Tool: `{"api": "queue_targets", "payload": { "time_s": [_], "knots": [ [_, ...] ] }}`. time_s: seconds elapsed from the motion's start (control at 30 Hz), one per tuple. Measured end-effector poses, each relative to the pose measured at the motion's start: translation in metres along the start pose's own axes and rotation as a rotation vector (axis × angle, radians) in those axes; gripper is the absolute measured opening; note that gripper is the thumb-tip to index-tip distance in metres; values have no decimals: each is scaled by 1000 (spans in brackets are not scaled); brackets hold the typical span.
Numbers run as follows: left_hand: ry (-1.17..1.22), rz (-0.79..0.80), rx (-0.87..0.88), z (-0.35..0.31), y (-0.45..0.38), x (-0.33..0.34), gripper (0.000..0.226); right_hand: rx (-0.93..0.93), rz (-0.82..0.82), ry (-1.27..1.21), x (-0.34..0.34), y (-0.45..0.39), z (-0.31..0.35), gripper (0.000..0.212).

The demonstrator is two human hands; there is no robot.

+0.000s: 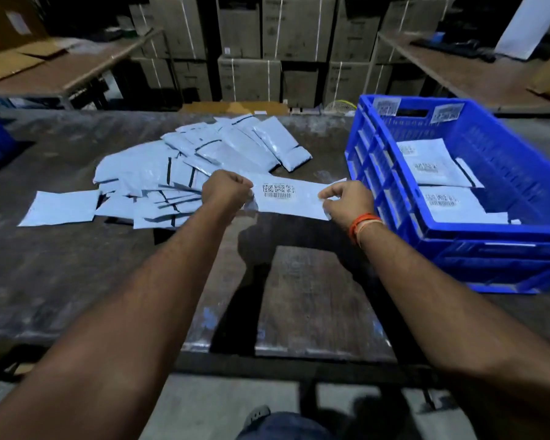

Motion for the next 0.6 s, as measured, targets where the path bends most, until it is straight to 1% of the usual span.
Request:
{"api": "queue_targets", "payload": {
  "time_s": [0.1,0.17,0.23,0.33,0.4,0.5,0.53,0.6],
  "knots": [
    [14,-13,51,-39,-13,-8,18,-49,-46,24,-33,-23,25,23],
    [36,24,81,-63,-19,-7,18,-76,-51,16,-54,-38,34,24],
    [62,72,105,-86,-24,0,16,-59,-49,-49,-74,-56,31,23],
    [105,125,137,-118,-27,24,5,39,-35,-200,-103,-78,7,17],
    [143,188,172,-137,-29,51,14,78,-52,-229,-125,-89,-15,15],
    [151,300,221,-163,-21,102,5,143,-66,-292,-157,-103,-52,17],
    [149,327,225,-169,-19,120,10,157,-79,-305,-167,-109,-66,18],
    [146,362,237,-181,-18,160,11,184,-114,-310,-185,-122,-93,21]
  ]
}}
Point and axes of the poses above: each hand's wrist, its own y-axis away from the middle knuckle, its own x-axis out of the palm, z = x × y, the point moved 5 cm from there along -y, towards the middle knuckle, and after that the axes turned 14 degrees about y, right-handed, at the moved point
